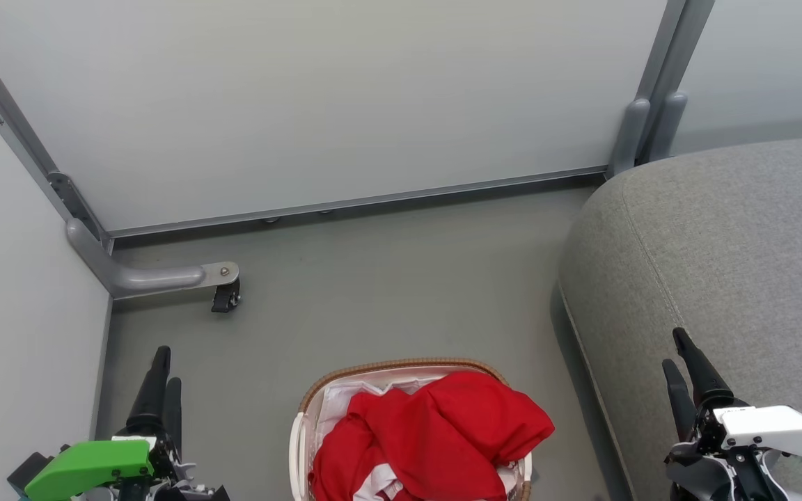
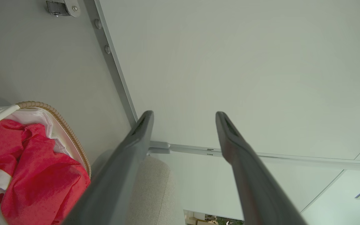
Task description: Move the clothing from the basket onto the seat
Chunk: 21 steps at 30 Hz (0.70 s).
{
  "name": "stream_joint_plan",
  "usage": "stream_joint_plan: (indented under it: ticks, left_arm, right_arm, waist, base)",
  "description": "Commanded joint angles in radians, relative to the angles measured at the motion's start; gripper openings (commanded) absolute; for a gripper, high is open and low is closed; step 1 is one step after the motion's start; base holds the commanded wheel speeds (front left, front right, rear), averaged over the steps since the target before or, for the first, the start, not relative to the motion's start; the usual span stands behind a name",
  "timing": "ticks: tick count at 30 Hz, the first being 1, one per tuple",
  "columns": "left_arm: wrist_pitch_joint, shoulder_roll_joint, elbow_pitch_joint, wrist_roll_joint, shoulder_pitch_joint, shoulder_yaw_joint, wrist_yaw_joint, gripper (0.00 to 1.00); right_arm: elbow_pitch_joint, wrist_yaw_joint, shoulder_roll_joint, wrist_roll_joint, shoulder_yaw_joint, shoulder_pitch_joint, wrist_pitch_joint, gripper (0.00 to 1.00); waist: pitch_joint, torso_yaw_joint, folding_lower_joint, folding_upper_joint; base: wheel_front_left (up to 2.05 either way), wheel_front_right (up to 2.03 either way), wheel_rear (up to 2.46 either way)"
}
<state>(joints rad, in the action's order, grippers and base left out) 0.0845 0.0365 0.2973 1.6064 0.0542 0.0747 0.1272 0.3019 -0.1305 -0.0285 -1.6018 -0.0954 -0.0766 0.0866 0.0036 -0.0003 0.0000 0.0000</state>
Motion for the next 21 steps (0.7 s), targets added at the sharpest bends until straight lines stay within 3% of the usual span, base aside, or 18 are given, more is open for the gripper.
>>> stream_joint_plan:
  ticks: [1,11,21]
  left_arm:
    - [-0.013,0.004,-0.021,-0.016,0.015,-0.014,0.002,1.0]
    - [-0.059,0.005,-0.018,-0.1,0.013,-0.044,0.002,1.0]
    - [-0.1,0.007,-0.069,-0.311,0.017,-0.059,-0.01,1.0]
  right_arm:
    - [-0.012,0.0,-0.008,0.015,0.003,-0.008,-0.014,1.0]
    - [-0.007,0.0,-0.01,0.13,-0.018,-0.004,-0.06,1.0]
    - [-0.068,0.0,-0.012,0.345,-0.032,0.004,-0.101,1.0]
  waist:
    - [0.0,0.0,0.0,0.0]
    - [-0.001,0.0,0.0,0.0]
    - [0.001,0.001,0.0,0.0]
  base:
    - [0.0,0.0,0.0]
    - [0.0,0.0,0.0]
    - [0.0,0.0,0.0]
